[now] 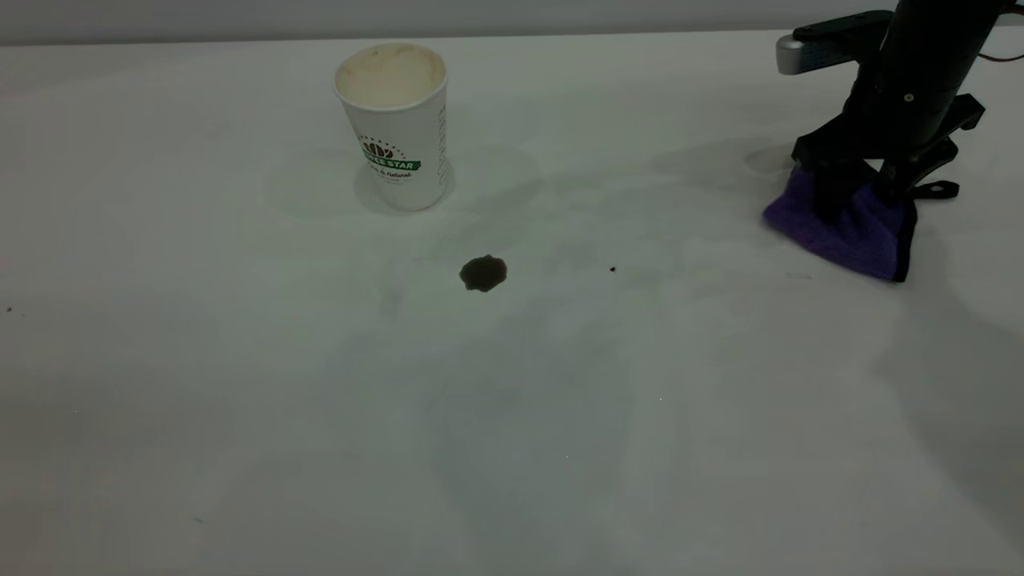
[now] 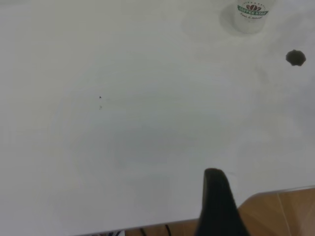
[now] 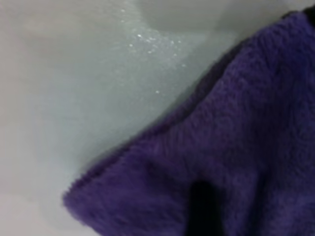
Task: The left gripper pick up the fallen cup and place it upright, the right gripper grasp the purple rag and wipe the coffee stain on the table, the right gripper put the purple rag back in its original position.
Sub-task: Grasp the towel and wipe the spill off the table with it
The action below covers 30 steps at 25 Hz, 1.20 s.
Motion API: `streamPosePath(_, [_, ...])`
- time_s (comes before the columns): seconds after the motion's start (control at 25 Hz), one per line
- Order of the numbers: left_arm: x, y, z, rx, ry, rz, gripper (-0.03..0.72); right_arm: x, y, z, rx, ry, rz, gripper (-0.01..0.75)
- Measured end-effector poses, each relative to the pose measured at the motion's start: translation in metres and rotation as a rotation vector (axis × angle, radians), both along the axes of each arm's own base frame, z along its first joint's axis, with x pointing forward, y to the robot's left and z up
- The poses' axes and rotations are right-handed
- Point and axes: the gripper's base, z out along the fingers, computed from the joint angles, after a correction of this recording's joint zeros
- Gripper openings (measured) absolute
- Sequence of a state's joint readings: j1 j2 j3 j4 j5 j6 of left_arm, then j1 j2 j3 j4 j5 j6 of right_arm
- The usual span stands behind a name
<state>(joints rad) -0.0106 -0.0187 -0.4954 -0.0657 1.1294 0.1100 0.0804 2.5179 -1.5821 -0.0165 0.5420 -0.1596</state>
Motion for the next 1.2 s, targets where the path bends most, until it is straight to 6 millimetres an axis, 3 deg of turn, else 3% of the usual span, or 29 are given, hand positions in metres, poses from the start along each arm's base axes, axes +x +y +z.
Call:
streamPosePath(0.08, [0.000,0.000,0.000,0.000,0.000,0.000,0.549,0.000,0.001,-0.003,0.010,0.006,-0.012,0.448])
streamPosePath(0.24, [0.000,0.000,0.000,0.000,0.000,0.000,0.549,0.000,0.004,-0.007,0.040,0.027,-0.024,0.135])
streamPosePath(0.28, [0.000,0.000,0.000,0.000,0.000,0.000,0.549,-0.001,0.005,-0.007,0.043,0.031,-0.021,0.092])
streamPosePath(0.44, [0.000,0.000,0.000,0.000,0.000,0.000,0.549,-0.001,0.013,-0.002,0.049,0.027,0.006,0.076])
streamPosePath(0.6, [0.000,0.000,0.000,0.000,0.000,0.000,0.549,-0.004,0.045,0.008,0.099,0.076,0.021,0.075])
streamPosePath(0.92, [0.000,0.000,0.000,0.000,0.000,0.000,0.549,-0.003,0.145,0.072,0.155,0.034,0.194,0.072])
streamPosePath(1.2, [0.000,0.000,0.000,0.000,0.000,0.000,0.549,-0.041,0.229,0.072,0.179,0.024,0.314,0.072])
